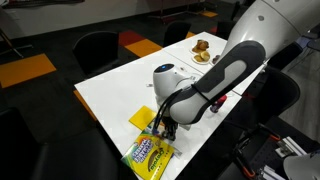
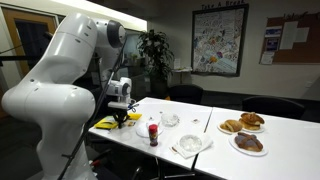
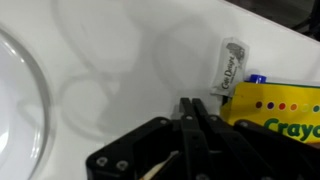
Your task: Pick up one pen and put it on the table
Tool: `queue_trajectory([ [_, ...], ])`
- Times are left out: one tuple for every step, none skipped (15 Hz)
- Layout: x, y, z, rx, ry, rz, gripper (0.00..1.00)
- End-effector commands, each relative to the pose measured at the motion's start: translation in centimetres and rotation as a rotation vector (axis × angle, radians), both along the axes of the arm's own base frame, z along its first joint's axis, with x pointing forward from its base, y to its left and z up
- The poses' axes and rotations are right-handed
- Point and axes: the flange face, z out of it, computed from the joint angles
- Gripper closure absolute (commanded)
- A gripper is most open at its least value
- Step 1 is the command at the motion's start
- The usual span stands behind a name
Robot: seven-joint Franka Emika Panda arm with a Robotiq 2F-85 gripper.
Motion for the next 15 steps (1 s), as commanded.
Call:
queue_trajectory([
  [-4.0, 1.7, -1.2, 0.017, 0.006, -0.057, 0.99],
  [-4.9, 2.3, -1.1, 0.009, 0.006, -0.073, 0.99],
  [-5.7, 2.6, -1.0, -0.006, 0.006, -0.091, 0.99],
  [-6.7, 2.6, -1.1, -0.024, 0.008, -0.12, 0.99],
  [-7.7, 2.4, -1.1, -0.036, 0.01, -0.141, 0.99],
  [-8.8, 2.0, -1.0, -0.045, 0.013, -0.127, 0.99],
  [-9.6, 1.5, -0.7, -0.074, 0.012, -0.116, 0.99],
  [-10.3, 0.9, -0.3, -0.095, 0.015, -0.105, 0.99],
  [-10.9, 0.2, 0.0, -0.112, 0.019, -0.098, 0.99],
  [-11.4, -0.7, 0.0, -0.132, 0.023, -0.089, 0.99],
  [-12.0, -1.8, -0.1, -0.15, 0.032, -0.078, 0.99],
  [-12.3, -2.8, -0.1, -0.164, 0.035, -0.069, 0.99],
  [-12.5, -4.2, 0.1, -0.178, 0.036, -0.062, 0.99],
  [-12.7, -5.6, 0.2, -0.196, 0.034, -0.055, 0.99],
  [-12.9, -7.3, 0.3, -0.215, 0.034, -0.042, 0.99],
])
